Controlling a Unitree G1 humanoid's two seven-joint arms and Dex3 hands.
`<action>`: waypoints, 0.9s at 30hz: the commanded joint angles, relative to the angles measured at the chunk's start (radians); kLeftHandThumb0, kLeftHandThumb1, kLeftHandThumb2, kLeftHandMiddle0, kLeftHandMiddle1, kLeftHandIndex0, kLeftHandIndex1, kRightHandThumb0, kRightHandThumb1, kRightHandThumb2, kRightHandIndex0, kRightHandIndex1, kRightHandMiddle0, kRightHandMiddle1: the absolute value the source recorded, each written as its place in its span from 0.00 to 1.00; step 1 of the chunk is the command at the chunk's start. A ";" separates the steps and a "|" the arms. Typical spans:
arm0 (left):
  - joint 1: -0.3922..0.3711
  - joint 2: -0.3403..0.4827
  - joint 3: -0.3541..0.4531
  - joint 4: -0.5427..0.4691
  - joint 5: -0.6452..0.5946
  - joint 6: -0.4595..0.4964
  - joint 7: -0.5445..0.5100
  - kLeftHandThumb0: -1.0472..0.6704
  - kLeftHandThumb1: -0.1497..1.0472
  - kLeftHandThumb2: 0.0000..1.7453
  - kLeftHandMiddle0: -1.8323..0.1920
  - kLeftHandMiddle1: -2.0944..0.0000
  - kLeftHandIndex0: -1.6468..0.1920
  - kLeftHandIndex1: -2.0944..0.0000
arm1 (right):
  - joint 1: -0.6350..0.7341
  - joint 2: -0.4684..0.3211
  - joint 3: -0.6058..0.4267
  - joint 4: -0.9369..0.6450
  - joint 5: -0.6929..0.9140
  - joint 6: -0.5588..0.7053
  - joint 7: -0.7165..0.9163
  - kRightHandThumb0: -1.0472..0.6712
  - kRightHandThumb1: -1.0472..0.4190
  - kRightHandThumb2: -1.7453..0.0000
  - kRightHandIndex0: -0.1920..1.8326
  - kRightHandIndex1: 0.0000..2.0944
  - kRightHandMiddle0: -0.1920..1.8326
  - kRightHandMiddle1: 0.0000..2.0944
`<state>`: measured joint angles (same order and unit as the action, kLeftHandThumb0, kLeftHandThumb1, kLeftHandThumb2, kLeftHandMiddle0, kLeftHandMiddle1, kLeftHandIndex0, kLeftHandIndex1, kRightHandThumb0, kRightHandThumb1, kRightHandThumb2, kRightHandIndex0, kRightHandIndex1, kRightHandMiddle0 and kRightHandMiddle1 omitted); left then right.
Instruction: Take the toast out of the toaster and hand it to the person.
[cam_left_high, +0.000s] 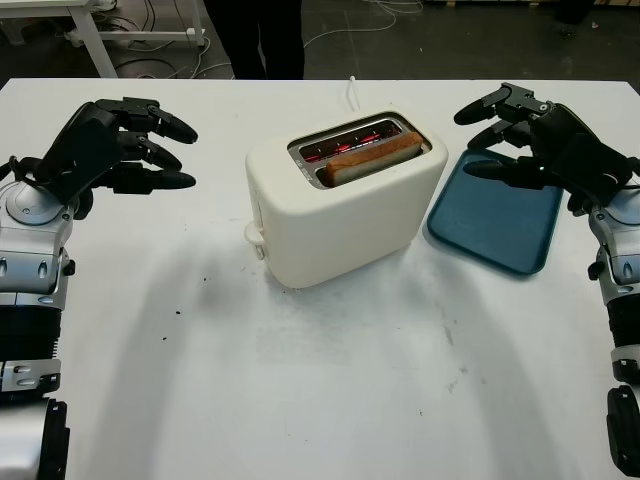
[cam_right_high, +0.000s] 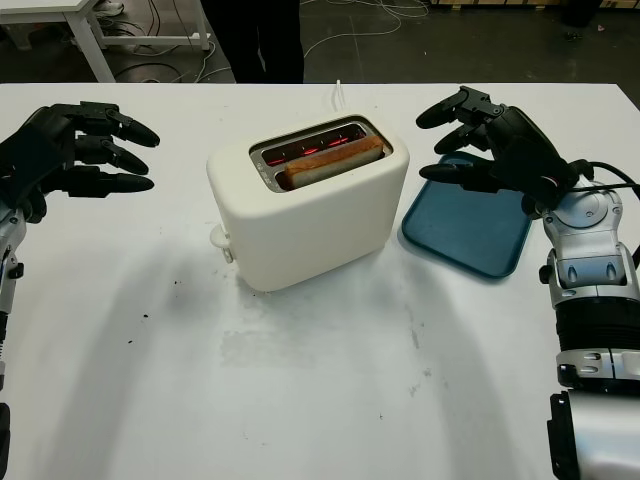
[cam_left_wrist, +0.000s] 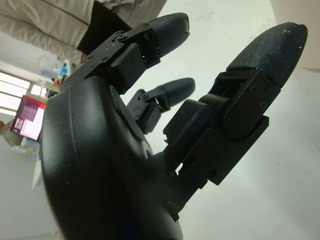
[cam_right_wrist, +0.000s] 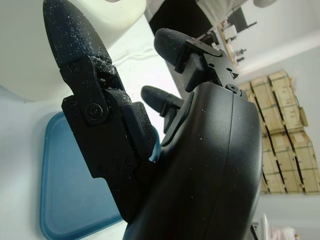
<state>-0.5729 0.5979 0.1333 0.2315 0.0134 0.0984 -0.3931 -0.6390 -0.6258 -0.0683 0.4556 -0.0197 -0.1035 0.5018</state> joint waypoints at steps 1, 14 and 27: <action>-0.002 0.003 -0.005 0.005 0.002 -0.002 -0.003 0.00 0.57 0.00 0.53 0.58 0.46 0.67 | -0.006 -0.001 0.006 0.002 -0.014 -0.027 -0.009 0.05 0.12 1.00 0.14 0.64 0.18 0.51; -0.001 0.005 -0.007 0.003 0.006 -0.001 -0.002 0.00 0.58 0.00 0.52 0.58 0.46 0.67 | -0.008 0.001 0.003 0.001 -0.003 -0.010 -0.001 0.04 0.12 1.00 0.14 0.65 0.17 0.51; 0.000 0.002 -0.003 0.001 0.000 0.000 -0.003 0.00 0.58 0.00 0.52 0.59 0.46 0.67 | -0.012 0.005 -0.003 -0.008 0.011 0.015 0.006 0.04 0.13 1.00 0.13 0.65 0.17 0.50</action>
<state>-0.5729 0.5979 0.1333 0.2314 0.0141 0.0984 -0.3931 -0.6399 -0.6257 -0.0680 0.4562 -0.0162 -0.1046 0.5050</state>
